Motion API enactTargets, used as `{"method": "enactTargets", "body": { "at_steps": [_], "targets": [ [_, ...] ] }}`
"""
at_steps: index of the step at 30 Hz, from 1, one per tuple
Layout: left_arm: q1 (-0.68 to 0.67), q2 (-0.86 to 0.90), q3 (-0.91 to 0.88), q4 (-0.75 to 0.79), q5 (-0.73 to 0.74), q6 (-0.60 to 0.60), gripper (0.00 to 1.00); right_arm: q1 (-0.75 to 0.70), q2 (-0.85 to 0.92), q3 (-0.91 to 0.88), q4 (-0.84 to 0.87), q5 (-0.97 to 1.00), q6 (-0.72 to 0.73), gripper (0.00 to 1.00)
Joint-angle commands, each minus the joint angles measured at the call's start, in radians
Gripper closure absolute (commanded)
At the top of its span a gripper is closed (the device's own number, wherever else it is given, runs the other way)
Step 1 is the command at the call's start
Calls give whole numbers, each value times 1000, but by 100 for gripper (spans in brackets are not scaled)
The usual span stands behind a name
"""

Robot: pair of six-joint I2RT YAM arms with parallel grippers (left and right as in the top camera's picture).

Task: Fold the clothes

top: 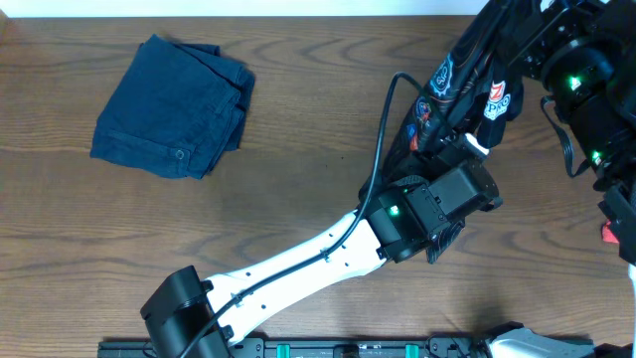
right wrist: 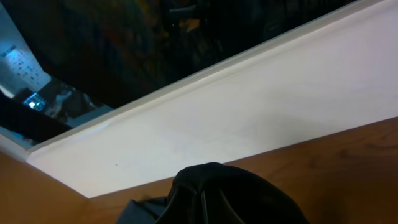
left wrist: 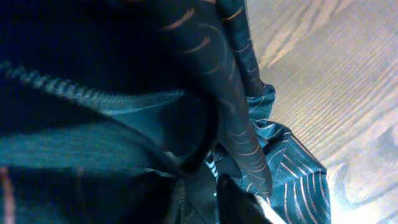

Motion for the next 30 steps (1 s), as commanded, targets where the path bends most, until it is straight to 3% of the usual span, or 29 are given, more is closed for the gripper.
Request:
{"method": "enactTargets", "body": {
  "at_steps": [1,10,18,19,21,25,26,30],
  "targets": [
    [4,7,0,-15,-23,-8,92,11,-24,10,7,51,-20,99],
    [4,-126,0,-140,54,-42,94,11,-23,10,-21,131,-57,99],
    [5,-253,0,-246,76,-1,94,11,-11,10,-83,156,-65,99],
    [5,-252,0,-251,105,-1,87,11,-11,9,-82,156,-64,99],
    [5,-243,-8,-249,157,-11,54,11,-11,10,-75,155,-55,99],
    [5,-206,-26,-229,246,-71,8,11,-11,10,-43,119,-38,99],
    [5,-198,-26,-222,267,-69,2,11,-11,10,-30,109,-29,99],
    [5,-194,-25,-209,282,-41,2,12,-11,10,44,37,24,99]
  ]
}}
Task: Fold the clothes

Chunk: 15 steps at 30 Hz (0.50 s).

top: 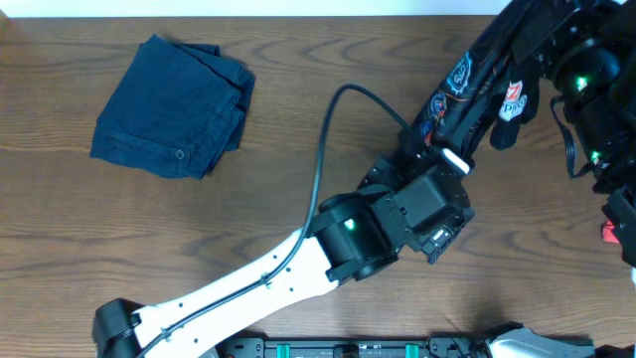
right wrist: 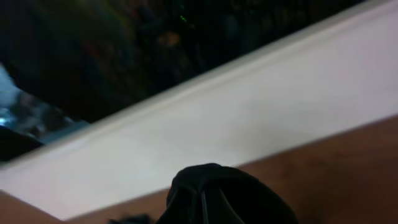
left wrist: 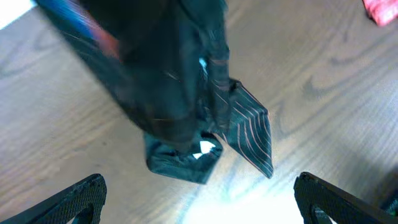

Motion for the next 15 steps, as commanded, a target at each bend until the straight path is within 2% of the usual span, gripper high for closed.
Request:
{"method": "enactTargets", "body": {
  "at_steps": [1,6,12,15],
  "targets": [
    [5,-8,0,3,48,21,2,12,-5,10,50,-64,57,98],
    [1,-13,-1,27,56,14,2,12,2,10,73,-61,117,99],
    [-12,53,-1,50,55,-85,2,12,13,10,81,-70,160,99],
    [-39,108,-1,84,43,-86,8,12,13,10,81,-74,159,99]
  ]
}}
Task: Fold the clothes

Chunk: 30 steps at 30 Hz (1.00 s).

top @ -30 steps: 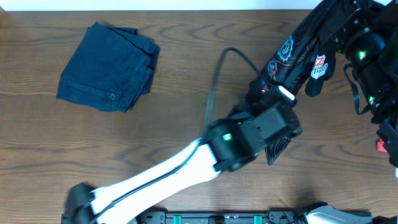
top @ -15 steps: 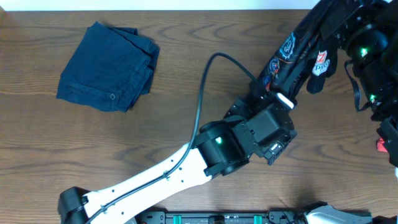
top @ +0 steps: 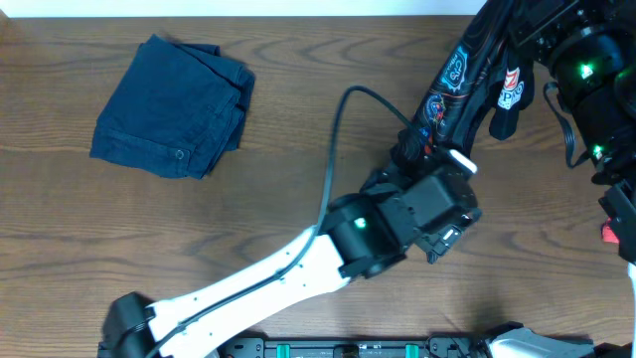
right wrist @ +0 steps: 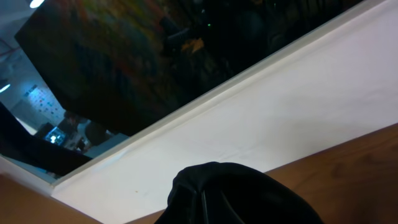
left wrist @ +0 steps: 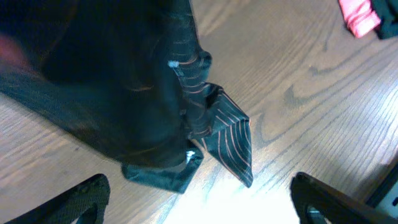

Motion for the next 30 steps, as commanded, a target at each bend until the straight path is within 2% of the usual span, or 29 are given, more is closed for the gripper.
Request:
{"method": "enactTargets", "body": {
  "at_steps": [1,10,15,17,18,20,22,27,28,30],
  "targets": [
    [-36,78,4,26,-17,-38,12,12,3,10,10,-10,27,99],
    [-85,210,4,55,-322,-168,13,12,3,10,10,-47,22,99],
    [-80,234,5,77,-418,-182,13,12,3,10,10,-55,19,99],
    [-80,243,5,79,-434,-192,20,12,3,10,11,-57,19,99],
    [-77,250,4,79,-437,-200,27,12,3,10,13,-57,19,99],
    [-71,260,4,82,-436,-209,31,12,1,10,13,-57,19,99],
    [-67,262,4,82,-437,-209,40,12,1,10,13,-57,19,99],
    [-56,250,5,52,-440,-204,88,12,-3,10,13,-56,11,99],
    [-56,236,9,27,-440,-205,94,12,-4,10,14,-55,0,99],
    [-56,192,21,-28,-439,-205,94,12,-5,10,13,-46,-19,99]
  ]
}}
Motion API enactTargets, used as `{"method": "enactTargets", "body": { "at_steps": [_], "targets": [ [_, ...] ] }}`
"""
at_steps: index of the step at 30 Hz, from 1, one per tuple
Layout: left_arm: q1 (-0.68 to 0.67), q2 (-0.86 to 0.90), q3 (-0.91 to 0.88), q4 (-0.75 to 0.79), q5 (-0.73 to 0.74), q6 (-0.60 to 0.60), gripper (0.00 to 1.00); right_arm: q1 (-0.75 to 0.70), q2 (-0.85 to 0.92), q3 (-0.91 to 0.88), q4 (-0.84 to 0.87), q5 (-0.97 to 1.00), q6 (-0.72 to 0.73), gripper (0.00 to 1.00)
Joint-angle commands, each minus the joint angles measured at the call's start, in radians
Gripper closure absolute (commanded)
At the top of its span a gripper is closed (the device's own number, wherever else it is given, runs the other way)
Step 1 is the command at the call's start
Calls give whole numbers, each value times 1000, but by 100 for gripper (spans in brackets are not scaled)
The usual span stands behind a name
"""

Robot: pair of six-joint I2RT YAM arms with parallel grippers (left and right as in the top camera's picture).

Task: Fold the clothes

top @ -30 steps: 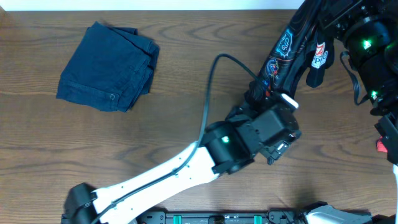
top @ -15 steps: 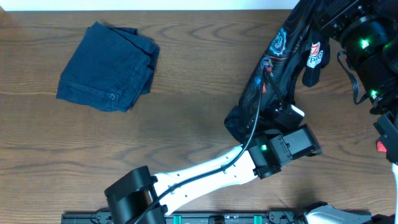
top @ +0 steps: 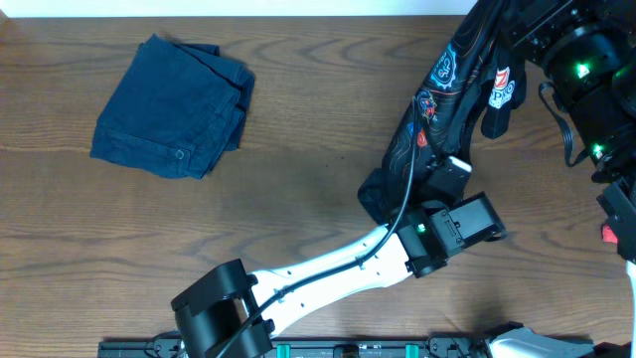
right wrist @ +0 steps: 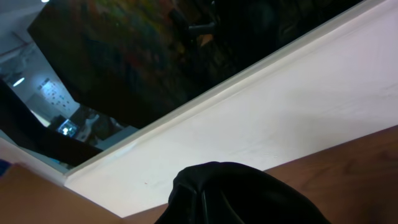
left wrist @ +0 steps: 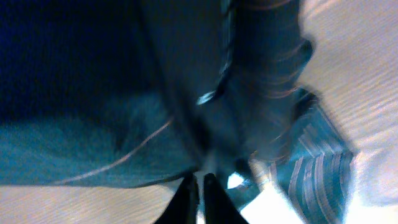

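Note:
A black shirt with coloured patches [top: 452,80] hangs from the top right down to the table, its lower end bunched at the wood. My right gripper [top: 505,18] holds its top, shut on it; in the right wrist view black cloth [right wrist: 249,193] covers the fingers. My left gripper [left wrist: 198,186] is at the shirt's lower part, its two fingers pressed together on a fold of dark fabric; from overhead the left gripper [top: 444,171] sits against the hanging cloth. A striped piece of the shirt [left wrist: 317,174] lies on the wood beside it.
Folded dark blue denim [top: 174,104] lies at the back left of the brown wooden table [top: 298,199]. A small red object [top: 608,234] sits at the right edge. A white wall strip [right wrist: 261,118] runs along the table's far edge.
My left gripper was open, held back from the shirt's lower end; now it is shut on the fabric there. The shirt's bottom has shifted a little to the left. The right gripper still holds the top.
At first my left wrist was pressed into the shirt while the right gripper held it up. Then the left gripper was open, drawn back from the hanging end, and it stayed open a moment later. Now it is shut on the lower fabric.

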Motion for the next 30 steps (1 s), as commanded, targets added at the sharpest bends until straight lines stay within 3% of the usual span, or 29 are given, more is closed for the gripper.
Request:
{"method": "enactTargets", "body": {
  "at_steps": [1,7,14,16,20,27,30],
  "targets": [
    [3,-91,26,-65,-26,-3,94,12,-8,10,9,8,-39,99],
    [22,-321,26,-170,-26,-6,94,12,-7,10,-29,82,-68,99],
    [34,-423,26,-234,14,-7,94,12,-7,10,-35,82,-68,99],
    [34,-406,21,-224,64,-34,54,12,-7,10,-33,82,-67,99],
    [33,-318,-11,-191,86,-128,23,12,-7,10,-19,63,-63,99],
    [1,-71,-17,-69,-69,-210,19,14,-7,10,-8,-11,-48,99],
    [-18,3,-18,-8,-71,-230,17,27,-6,10,0,-11,-48,99]
  ]
}}
